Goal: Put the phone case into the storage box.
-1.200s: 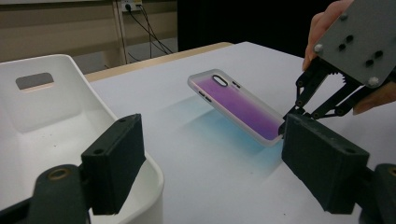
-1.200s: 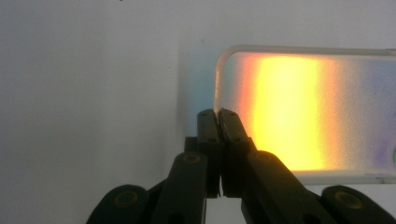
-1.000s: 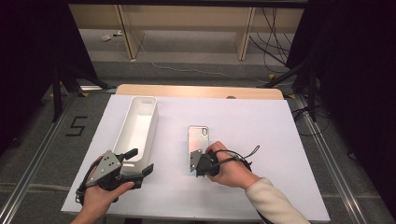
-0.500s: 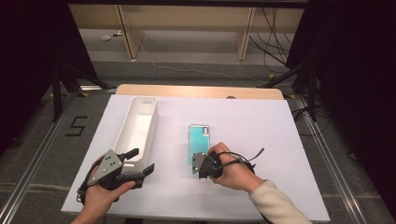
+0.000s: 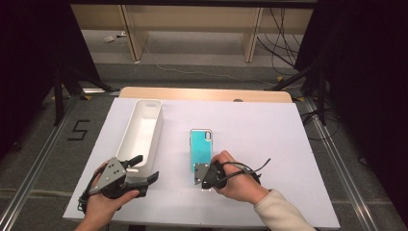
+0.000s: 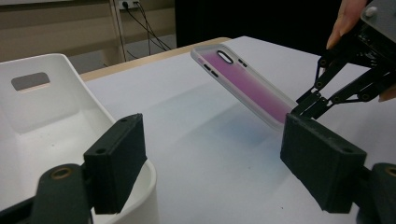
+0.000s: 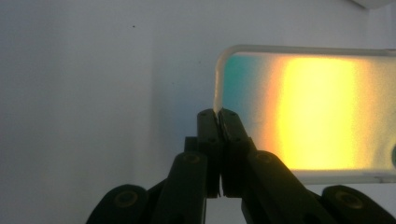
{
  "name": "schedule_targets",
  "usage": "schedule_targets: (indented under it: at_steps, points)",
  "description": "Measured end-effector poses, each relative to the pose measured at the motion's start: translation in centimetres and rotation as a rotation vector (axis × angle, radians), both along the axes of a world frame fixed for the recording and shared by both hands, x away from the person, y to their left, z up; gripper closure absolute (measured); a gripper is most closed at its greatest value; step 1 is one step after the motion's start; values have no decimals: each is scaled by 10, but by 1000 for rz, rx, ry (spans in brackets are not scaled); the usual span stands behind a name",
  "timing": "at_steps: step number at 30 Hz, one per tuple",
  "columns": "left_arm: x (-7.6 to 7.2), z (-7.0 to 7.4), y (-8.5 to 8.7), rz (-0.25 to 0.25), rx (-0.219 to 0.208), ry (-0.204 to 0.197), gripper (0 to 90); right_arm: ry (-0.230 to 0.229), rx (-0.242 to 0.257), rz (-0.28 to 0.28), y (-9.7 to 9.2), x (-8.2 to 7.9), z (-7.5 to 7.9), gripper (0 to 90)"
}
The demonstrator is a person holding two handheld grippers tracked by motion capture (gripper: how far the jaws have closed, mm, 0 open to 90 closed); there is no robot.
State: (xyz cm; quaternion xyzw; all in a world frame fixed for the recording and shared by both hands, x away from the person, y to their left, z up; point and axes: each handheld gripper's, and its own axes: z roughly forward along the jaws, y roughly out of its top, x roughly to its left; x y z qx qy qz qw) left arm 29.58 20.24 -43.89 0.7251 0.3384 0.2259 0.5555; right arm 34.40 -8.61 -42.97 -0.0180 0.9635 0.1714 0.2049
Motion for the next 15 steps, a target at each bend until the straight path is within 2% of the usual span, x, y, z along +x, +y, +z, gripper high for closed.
schedule_targets:
  at_steps: [2, 3, 5, 6, 11, 12, 13, 14, 15]
  points:
    - [0, 0, 0, 5, -2, 1, 216, -21, 8, 20, -1, -1, -2, 893]
    - [0, 0, 0, 5, -3, 2, 216, -32, 34, 17, -1, -3, -2, 893]
    - [0, 0, 0, 4, 1, 2, 218, -44, 41, 19, -2, -5, -1, 893]
    - [0, 0, 1, 3, 5, 1, 218, -63, 12, 69, -5, -4, 2, 893]
    - [-1, 0, 1, 1, 2, -2, 220, -69, 28, 60, -8, -9, 3, 893]
    - [-1, 0, 1, 1, 1, -2, 221, -63, 41, 42, -9, -12, 2, 893]
    - [-1, 0, 1, 1, 1, -3, 222, -67, 28, 67, -11, -11, 3, 892]
    - [-1, 0, 1, 1, 1, -1, 224, -55, 55, 30, -12, -16, 3, 893]
    - [-1, 0, 1, 1, 1, -1, 224, -65, 25, 63, -15, -15, 5, 892]
